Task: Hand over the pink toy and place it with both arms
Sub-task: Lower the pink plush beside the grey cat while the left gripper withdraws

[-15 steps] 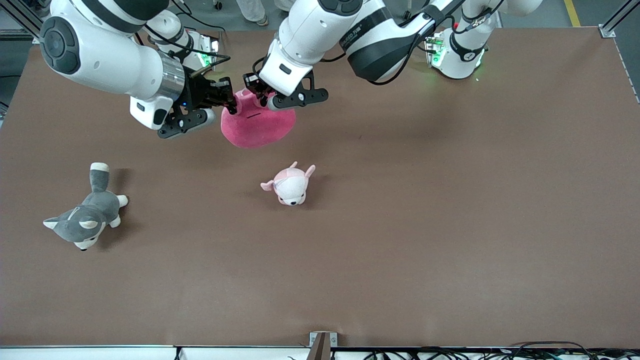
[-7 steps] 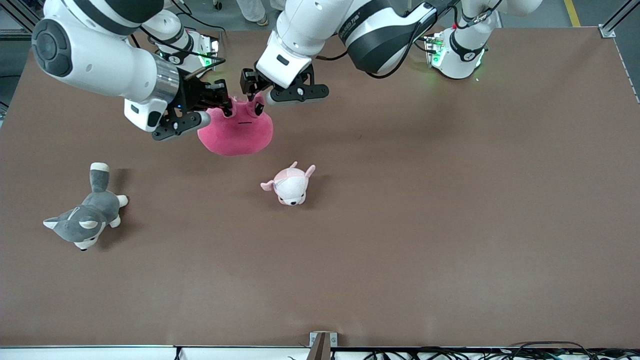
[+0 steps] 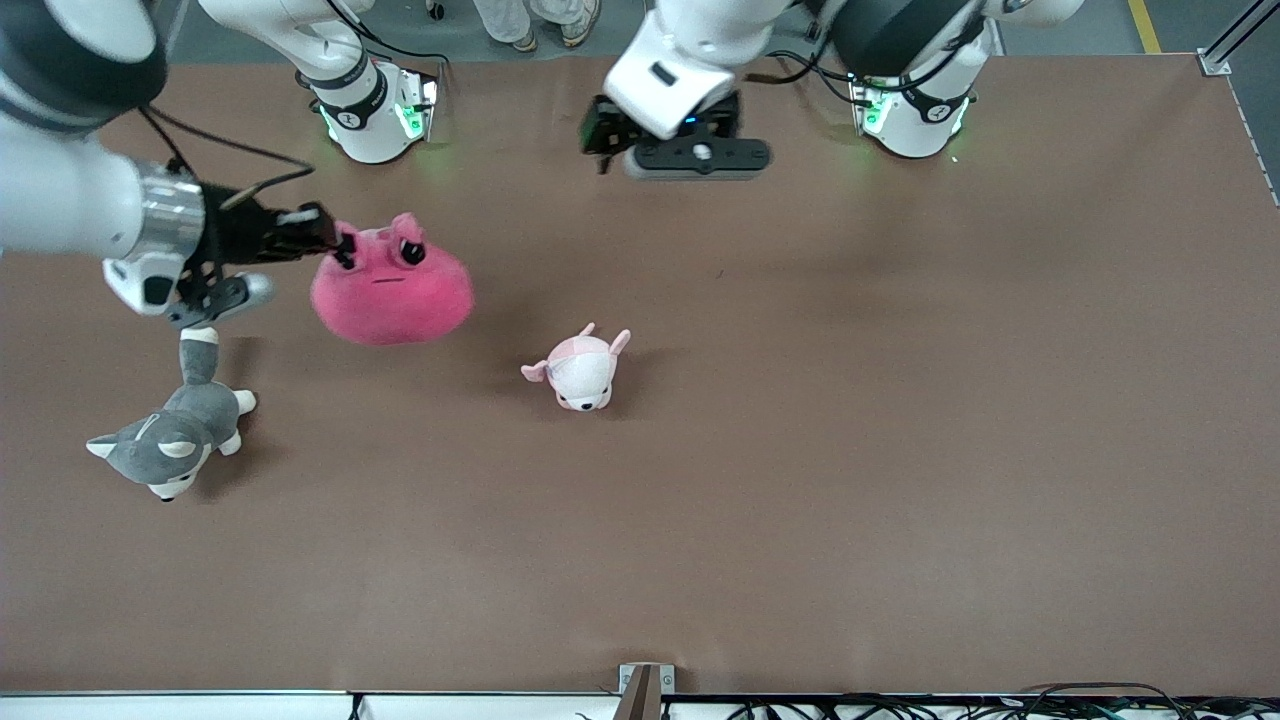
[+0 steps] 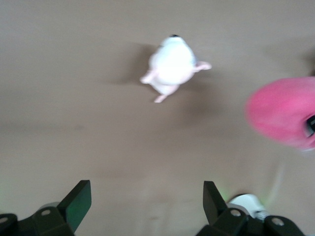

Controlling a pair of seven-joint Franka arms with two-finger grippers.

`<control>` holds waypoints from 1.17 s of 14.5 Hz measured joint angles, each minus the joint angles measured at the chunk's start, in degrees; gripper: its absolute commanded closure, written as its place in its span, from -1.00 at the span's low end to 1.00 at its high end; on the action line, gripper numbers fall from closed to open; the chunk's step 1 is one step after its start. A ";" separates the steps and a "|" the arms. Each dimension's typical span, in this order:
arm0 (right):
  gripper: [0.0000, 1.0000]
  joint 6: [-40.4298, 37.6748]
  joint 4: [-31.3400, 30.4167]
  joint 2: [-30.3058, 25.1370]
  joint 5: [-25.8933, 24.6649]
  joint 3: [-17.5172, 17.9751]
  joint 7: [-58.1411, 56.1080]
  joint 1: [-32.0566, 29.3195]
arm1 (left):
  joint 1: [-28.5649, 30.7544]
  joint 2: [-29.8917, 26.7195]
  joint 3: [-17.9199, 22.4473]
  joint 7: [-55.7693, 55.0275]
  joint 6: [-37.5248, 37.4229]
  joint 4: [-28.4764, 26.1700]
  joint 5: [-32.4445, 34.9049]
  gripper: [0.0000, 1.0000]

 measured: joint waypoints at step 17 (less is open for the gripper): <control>0.95 8.65 14.26 27.66 -0.04 0.26 -7.50 -6.51 | 39.37 -12.35 0.98 44.44 -8.75 -10.70 5.97 -1.00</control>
